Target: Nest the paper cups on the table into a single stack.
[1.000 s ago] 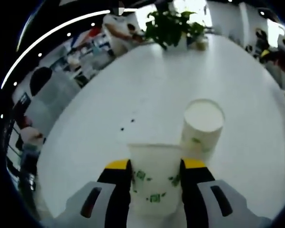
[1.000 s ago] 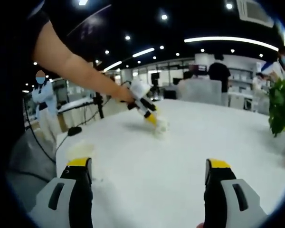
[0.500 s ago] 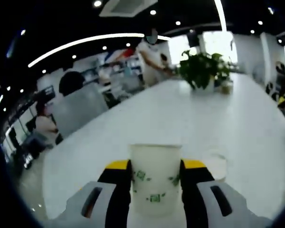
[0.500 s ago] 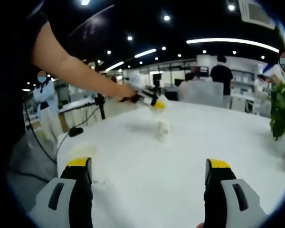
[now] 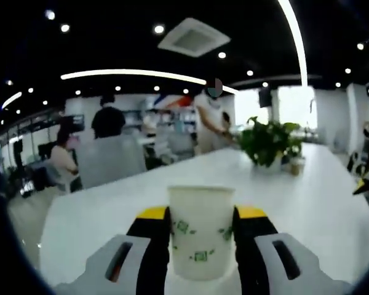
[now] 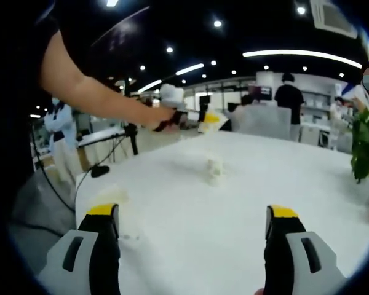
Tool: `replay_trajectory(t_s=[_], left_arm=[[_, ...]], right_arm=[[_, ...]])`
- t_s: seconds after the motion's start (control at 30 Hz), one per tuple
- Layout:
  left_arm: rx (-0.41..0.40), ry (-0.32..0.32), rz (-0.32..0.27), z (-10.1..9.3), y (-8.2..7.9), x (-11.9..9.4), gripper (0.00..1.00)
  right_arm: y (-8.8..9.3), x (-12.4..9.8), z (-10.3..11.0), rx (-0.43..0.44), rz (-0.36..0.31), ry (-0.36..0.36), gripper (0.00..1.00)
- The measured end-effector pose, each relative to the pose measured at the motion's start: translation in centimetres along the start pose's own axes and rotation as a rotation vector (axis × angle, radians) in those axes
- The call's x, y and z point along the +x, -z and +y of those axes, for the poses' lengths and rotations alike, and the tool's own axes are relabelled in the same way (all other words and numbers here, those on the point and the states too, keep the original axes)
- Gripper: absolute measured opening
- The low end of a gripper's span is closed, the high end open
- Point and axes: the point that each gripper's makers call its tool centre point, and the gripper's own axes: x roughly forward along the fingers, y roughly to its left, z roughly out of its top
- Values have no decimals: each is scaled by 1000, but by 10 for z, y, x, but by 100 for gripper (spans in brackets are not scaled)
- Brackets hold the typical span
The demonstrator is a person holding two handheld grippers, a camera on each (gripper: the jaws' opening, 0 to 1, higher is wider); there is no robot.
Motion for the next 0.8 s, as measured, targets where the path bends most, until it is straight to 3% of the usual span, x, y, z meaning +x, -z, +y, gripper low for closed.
replay_trajectory(t_s=[0.8], left_arm=[[22, 38, -73, -39, -29, -23, 39]], right_arm=[[-7, -12, 11, -21, -12, -3, 97]])
